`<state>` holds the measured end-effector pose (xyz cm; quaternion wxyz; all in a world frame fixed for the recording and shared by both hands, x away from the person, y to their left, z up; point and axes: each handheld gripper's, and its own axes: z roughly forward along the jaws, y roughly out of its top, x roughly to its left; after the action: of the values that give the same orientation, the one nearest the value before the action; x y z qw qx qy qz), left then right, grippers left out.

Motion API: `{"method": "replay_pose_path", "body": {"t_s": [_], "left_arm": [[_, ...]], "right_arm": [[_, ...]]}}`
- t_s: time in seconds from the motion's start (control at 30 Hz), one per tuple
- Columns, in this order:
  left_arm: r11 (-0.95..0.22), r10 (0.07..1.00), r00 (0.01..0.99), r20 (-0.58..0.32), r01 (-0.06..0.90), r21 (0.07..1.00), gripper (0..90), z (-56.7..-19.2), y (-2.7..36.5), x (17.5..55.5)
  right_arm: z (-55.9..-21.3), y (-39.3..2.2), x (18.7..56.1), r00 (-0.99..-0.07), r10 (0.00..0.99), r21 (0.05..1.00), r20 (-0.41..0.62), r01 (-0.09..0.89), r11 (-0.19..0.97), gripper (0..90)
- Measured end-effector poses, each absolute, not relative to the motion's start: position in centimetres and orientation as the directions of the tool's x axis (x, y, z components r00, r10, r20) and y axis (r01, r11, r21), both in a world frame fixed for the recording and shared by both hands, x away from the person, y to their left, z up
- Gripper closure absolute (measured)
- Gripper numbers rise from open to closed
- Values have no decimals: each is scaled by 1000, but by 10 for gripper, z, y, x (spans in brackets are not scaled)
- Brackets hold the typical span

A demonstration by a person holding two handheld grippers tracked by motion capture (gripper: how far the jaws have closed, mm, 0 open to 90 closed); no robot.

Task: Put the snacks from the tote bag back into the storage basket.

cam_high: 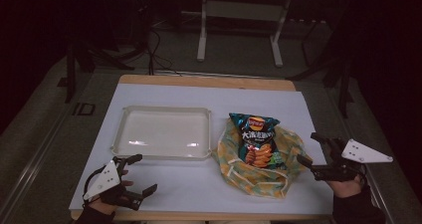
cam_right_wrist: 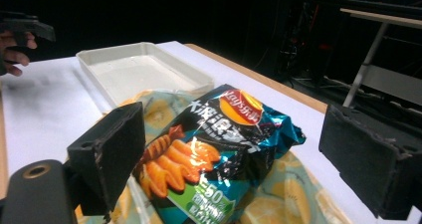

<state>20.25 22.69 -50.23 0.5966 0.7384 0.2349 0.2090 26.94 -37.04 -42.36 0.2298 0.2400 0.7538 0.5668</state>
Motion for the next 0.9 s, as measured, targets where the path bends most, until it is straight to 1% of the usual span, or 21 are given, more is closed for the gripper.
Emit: {"method": "replay_pose_path", "body": {"t_s": [0.17, 0.43, 0.67, 0.9], "left_arm": [[-183, 595, 803, 32, 97, 978, 0, -503, 226, 202], [-195, 593, 804, 40, 95, 976, 0, -504, 225, 202], [-203, 591, 805, 47, 92, 975, 0, -504, 225, 202], [-207, 589, 806, 49, 92, 974, 0, -505, 224, 202]], "right_arm": [[-420, -368, 278, -777, 623, 958, -93, 100, 268, 108], [-417, -367, 298, -792, 606, 957, -75, 114, 268, 108], [-417, -367, 316, -788, 612, 953, -66, 131, 272, 109], [-421, -366, 333, -793, 607, 950, -55, 146, 276, 128]]}}
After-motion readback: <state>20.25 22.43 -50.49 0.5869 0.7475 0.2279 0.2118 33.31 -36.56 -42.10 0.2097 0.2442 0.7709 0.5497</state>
